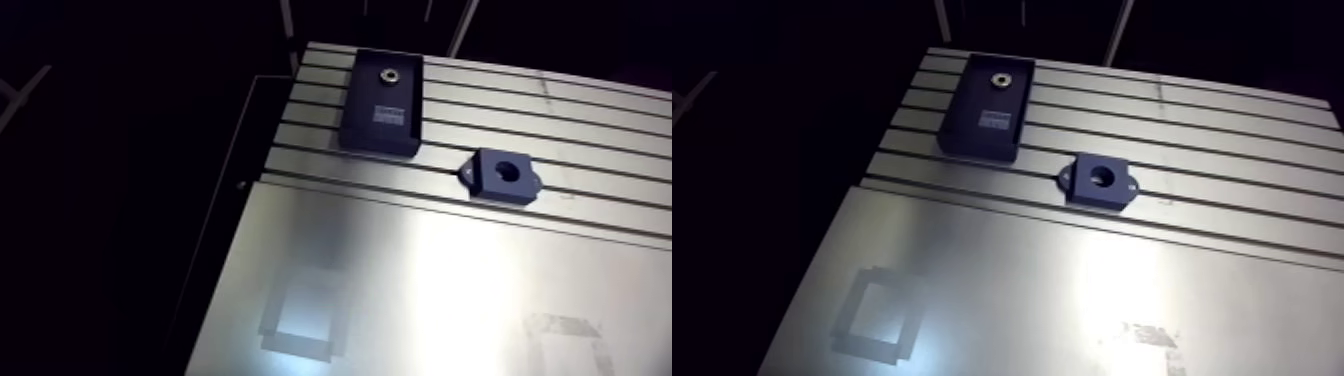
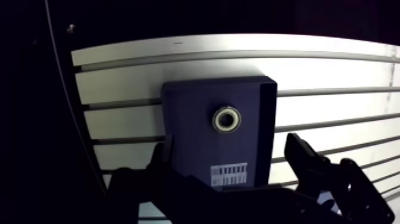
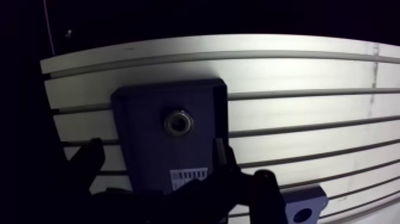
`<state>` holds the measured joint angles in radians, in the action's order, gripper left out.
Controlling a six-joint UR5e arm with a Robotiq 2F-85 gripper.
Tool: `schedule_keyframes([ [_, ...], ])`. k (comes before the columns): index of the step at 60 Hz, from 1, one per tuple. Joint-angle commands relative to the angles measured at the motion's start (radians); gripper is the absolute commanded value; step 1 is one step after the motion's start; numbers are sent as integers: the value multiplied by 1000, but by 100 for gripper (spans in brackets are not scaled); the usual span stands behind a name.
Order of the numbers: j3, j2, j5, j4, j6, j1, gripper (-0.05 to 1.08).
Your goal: Pick up the bearing and press it into the housing until flush.
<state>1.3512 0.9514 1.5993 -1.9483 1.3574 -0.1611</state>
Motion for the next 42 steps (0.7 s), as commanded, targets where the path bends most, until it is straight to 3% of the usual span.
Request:
schedule_keyframes([
  [1,14,-6,-2,-4,7,1,2],
  [17,30,-7,0,-8,51,1,3],
  [42,57,-21,0,-34,51,10,21],
])
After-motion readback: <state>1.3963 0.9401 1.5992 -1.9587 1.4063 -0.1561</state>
